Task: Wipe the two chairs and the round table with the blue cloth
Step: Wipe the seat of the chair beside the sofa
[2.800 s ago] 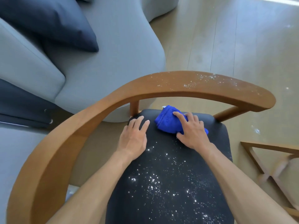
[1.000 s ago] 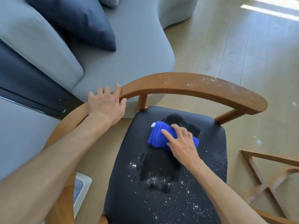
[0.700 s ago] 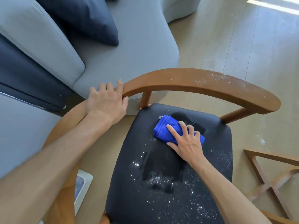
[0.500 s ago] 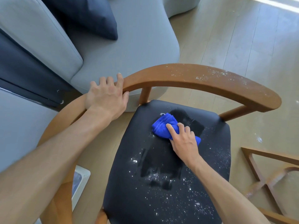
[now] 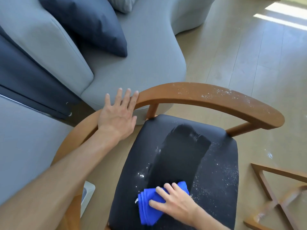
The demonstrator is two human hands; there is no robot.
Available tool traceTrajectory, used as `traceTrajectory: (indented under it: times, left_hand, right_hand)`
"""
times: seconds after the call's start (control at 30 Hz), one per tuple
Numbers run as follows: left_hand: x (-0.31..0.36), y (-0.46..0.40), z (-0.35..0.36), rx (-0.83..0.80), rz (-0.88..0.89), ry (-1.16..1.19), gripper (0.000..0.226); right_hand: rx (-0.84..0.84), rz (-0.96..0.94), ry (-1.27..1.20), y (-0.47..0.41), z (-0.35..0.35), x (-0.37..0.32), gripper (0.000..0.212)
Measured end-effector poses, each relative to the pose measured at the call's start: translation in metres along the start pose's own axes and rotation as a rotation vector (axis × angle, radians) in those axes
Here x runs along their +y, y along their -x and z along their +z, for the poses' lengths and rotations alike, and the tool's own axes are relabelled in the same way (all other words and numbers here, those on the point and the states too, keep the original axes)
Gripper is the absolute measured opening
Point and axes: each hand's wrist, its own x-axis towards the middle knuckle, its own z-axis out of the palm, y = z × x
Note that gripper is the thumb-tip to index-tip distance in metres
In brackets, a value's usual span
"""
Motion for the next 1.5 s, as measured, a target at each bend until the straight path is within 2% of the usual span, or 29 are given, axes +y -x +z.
traceTrajectory:
  times: [0.07, 0.17, 0.23, 0.3, 0.4, 0.53, 0.67, 0.7, 0.77, 0.83, 0.9, 1.0, 1.07, 1.23, 1.33, 1.4, 1.5]
  left_hand:
    - [-0.002, 0.0, 0.002, 0.015, 0.011, 0.007, 0.075]
    - [-0.004, 0.0, 0.002, 0.02, 0.026, 0.013, 0.074]
    - [-0.004, 0.002, 0.002, 0.026, 0.029, 0.002, 0.072]
    - [-0.003, 0.003, 0.001, 0.033, 0.015, 0.01, 0.071]
    - [-0.003, 0.008, 0.001, 0.031, -0.024, 0.018, 0.069]
    - [-0.004, 0.02, -0.002, 0.006, -0.06, 0.006, 0.068]
    - [-0.007, 0.04, -0.007, -0.006, -0.096, -0.025, 0.068]
    - [-0.007, 0.043, -0.007, -0.009, -0.102, -0.029, 0.069]
    - [-0.006, 0.045, -0.008, -0.018, -0.101, -0.037, 0.069]
    - [-0.005, 0.045, -0.008, -0.021, -0.101, -0.042, 0.069]
    - [-0.004, 0.044, -0.006, -0.01, -0.106, -0.055, 0.07]
    - [-0.003, 0.044, -0.001, 0.004, -0.116, -0.081, 0.071]
    - [-0.002, 0.042, 0.001, 0.017, -0.126, -0.071, 0.071]
    - [-0.002, 0.043, 0.007, 0.063, -0.124, -0.1, 0.071]
    - [-0.001, 0.042, 0.007, 0.072, -0.112, -0.103, 0.072]
    - [0.0, 0.041, 0.005, 0.065, -0.107, -0.073, 0.072]
    - [-0.001, 0.042, 0.002, 0.044, -0.116, -0.06, 0.073]
  right_hand:
    - [0.017, 0.104, 0.072, -0.028, -0.003, 0.041, 0.042]
    - [0.074, 0.475, 0.11, -0.073, -0.002, 0.087, 0.051]
    - [0.069, 0.717, 0.11, -0.095, 0.001, 0.092, 0.054]
    - [0.073, 0.852, 0.088, -0.108, 0.003, 0.08, 0.057]
    - [0.091, 0.822, 0.069, -0.106, 0.001, 0.046, 0.058]
    - [0.048, 0.56, -0.043, -0.061, 0.007, -0.033, 0.055]
    - [-0.112, 0.188, -0.192, 0.006, 0.016, -0.114, 0.024]
    - [-0.186, 0.105, -0.176, 0.018, 0.017, -0.121, 0.015]
    - [-0.268, -0.007, -0.134, 0.029, 0.017, -0.119, 0.012]
    - [-0.217, -0.091, -0.119, 0.03, 0.016, -0.104, 0.009]
    - [-0.105, -0.121, -0.139, 0.019, 0.014, -0.08, 0.016]
    - [-0.024, -0.031, -0.064, -0.005, 0.006, -0.021, 0.028]
    - [0.005, 0.114, -0.019, -0.024, -0.002, 0.031, 0.035]
    - [0.004, 0.735, 0.11, -0.047, -0.016, 0.153, 0.049]
    - [-0.033, 1.04, 0.046, -0.054, -0.01, 0.162, 0.054]
    - [0.001, 1.047, 0.069, -0.057, -0.011, 0.136, 0.052]
    - [0.069, 0.853, 0.077, -0.039, -0.011, 0.077, 0.051]
